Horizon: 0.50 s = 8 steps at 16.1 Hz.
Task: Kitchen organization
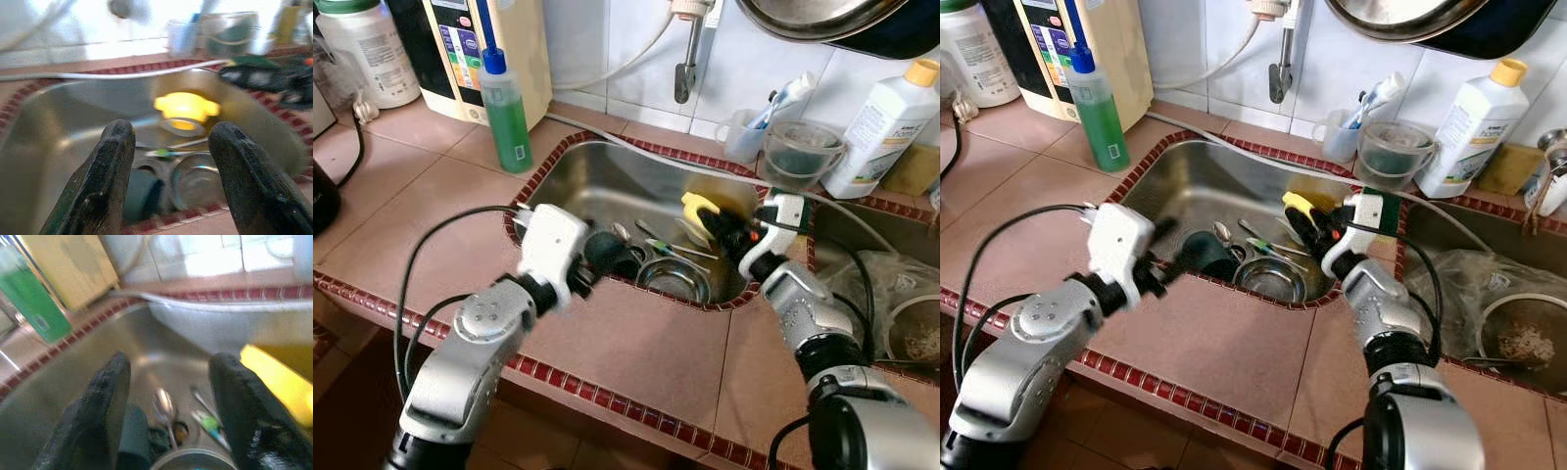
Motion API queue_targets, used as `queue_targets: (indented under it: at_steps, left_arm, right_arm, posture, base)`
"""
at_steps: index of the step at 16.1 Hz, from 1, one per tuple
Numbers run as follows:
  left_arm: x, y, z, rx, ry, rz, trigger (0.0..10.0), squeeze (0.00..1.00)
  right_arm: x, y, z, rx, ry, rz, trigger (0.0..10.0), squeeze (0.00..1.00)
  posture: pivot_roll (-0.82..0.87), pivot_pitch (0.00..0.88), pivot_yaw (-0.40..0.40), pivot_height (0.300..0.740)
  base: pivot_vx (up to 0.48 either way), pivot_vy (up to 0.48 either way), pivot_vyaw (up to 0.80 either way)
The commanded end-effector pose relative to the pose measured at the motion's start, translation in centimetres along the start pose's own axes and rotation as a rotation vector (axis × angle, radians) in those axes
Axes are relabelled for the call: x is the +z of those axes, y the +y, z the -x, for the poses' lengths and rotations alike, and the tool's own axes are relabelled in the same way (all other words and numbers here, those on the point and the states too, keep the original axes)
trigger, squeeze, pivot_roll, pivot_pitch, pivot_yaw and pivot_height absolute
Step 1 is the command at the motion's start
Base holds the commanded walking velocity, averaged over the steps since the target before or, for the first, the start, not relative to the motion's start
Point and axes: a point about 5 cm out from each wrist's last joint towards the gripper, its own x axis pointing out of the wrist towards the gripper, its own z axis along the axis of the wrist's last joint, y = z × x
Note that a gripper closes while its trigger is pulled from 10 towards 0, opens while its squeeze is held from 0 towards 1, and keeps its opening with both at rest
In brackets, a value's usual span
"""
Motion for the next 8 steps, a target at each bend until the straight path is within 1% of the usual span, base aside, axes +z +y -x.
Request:
queue_targets:
  at_steps: [1, 3, 4, 5, 6, 7, 8]
  left_arm:
    - [-0.5, 0.7, -0.3, 0.043, 0.007, -0.009, 10.0, 0.0]
    - [-1.3, 2.0, -0.6, 0.107, 0.013, 0.028, 10.0, 0.0]
    - [-1.3, 2.6, -0.8, 0.149, -0.004, 0.026, 10.0, 0.0]
    - [-1.5, 3.3, -1.0, 0.204, -0.017, 0.034, 10.0, 0.0]
    - [-1.5, 3.4, -1.0, 0.219, -0.022, 0.031, 10.0, 0.0]
    - [-1.5, 3.6, -1.0, 0.245, -0.043, 0.021, 10.0, 0.0]
    - [-1.9, 4.3, -0.8, 0.298, -0.064, 0.037, 10.0, 0.0]
  right_arm:
    - [-0.1, -0.1, 0.6, -0.002, -0.036, 0.0, 10.0, 1.0]
    - [-0.1, 0.5, 0.9, 0.008, -0.086, 0.002, 10.0, 1.0]
    - [0.1, 0.8, 1.1, -0.007, -0.117, 0.018, 10.0, 1.0]
    - [0.5, 1.1, 1.4, -0.036, -0.158, 0.068, 10.0, 1.0]
    - [0.5, 1.0, 1.5, -0.048, -0.166, 0.08, 10.0, 1.0]
    - [0.8, 1.0, 1.7, -0.074, -0.176, 0.117, 10.0, 1.0]
    - [1.4, 0.7, 2.3, -0.129, -0.207, 0.189, 10.0, 1.0]
  posture:
    - [0.04, 0.057, -0.05, 0.74]
    - [0.03, 0.035, -0.05, 0.74]
    - [0.03, 0.023, -0.051, 0.74]
    - [0.03, 0.006, -0.056, 0.74]
    - [0.03, 0.006, -0.056, 0.74]
    - [0.03, 0.0, -0.06, 0.74]
    - [0.02, 0.0, -0.056, 0.74]
  base:
    - [0.0, 0.0, 0.0]
    - [0.0, 0.0, 0.0]
    - [0.0, 0.0, 0.0]
    - [0.0, 0.0, 0.0]
    - [0.0, 0.0, 0.0]
    - [0.0, 0.0, 0.0]
    - [0.0, 0.0, 0.0]
